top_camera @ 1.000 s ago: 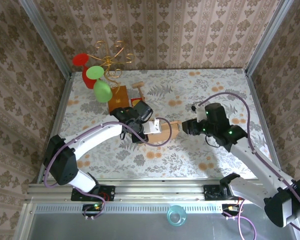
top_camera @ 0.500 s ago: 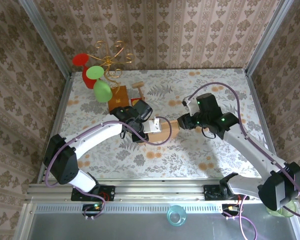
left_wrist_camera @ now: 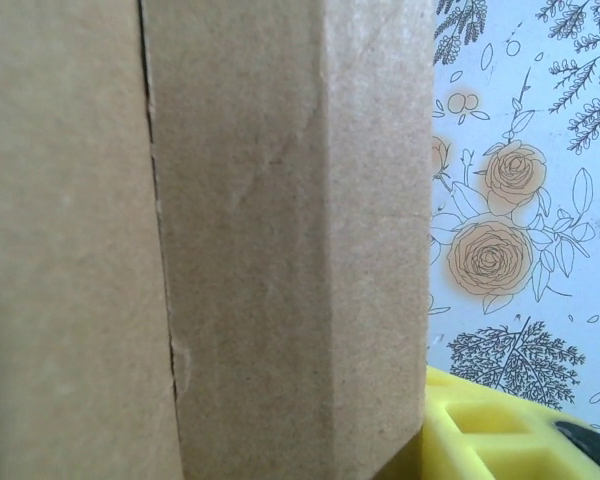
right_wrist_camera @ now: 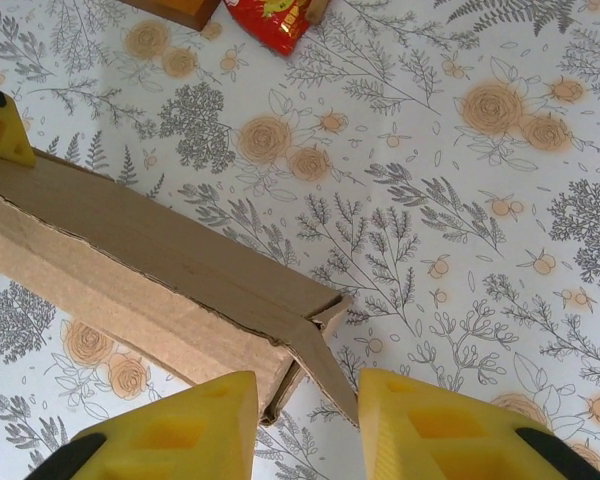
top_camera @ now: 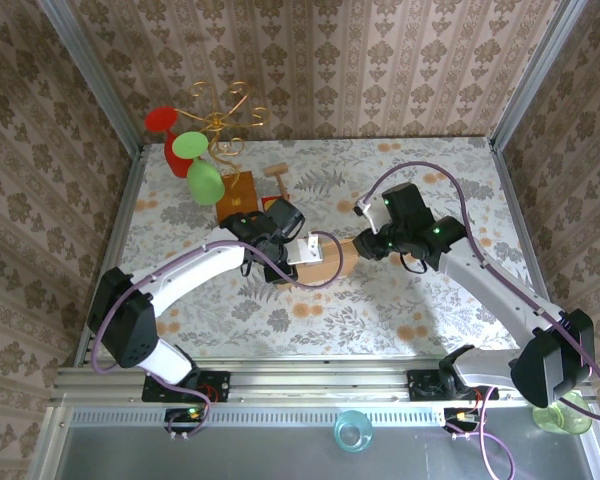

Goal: Fold the paper box

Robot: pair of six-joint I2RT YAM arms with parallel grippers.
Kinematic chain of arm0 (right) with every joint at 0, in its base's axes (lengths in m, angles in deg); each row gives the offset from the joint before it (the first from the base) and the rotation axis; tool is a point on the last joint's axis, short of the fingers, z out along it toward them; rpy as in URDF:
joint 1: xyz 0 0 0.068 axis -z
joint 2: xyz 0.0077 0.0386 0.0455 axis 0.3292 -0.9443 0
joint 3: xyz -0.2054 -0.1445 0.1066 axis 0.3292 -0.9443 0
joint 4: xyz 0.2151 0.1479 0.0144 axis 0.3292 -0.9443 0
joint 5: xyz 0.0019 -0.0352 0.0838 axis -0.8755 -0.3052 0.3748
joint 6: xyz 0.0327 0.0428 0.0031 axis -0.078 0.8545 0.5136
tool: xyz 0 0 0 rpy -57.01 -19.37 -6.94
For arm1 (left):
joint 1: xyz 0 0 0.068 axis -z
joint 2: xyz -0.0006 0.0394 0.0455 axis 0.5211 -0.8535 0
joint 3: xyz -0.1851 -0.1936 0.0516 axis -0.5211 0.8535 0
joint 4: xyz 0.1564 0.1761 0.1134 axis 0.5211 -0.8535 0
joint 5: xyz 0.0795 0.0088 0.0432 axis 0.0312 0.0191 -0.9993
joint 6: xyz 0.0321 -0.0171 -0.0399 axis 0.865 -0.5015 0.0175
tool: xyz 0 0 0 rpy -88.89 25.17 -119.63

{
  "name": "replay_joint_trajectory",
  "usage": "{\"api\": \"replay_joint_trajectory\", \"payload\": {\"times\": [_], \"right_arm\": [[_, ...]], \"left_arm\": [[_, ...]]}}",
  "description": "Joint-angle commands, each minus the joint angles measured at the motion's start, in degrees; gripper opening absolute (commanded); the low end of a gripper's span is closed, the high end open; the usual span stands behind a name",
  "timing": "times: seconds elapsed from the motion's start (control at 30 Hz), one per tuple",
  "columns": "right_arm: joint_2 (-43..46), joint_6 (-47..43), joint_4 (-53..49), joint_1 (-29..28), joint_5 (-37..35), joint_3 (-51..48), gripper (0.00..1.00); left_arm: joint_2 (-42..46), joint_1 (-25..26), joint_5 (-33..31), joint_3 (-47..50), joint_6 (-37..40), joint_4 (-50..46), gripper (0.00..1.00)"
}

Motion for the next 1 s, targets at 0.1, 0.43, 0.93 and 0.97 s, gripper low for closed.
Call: {"api": "replay_joint_trajectory", "payload": {"times": [0.1,0.43,0.93,0.97], "right_arm": [[-0.68,-1.63,-1.6,-0.48,-1.1,1.26,0.3],[-3.28,-1.91,-0.03,-0.55,-2.03,2.26,0.27],[-5.59,-4.77,-2.72,0.12,-1.0,4.47,0.31],[-5.63,-4.58,-2.36,0.15,-1.17,4.08,0.31]], "left_arm": [[-1.41,-0.44,0.68,-0.27,1.1,-0.16,0.44],[-1.19,-0.59,0.62,-0.21,1.14,0.06,0.44],[-1.58,-1.23,1.33,-0.36,1.2,0.32,0.44],[-1.62,-1.28,1.42,-0.33,1.21,0.3,0.44]]}}
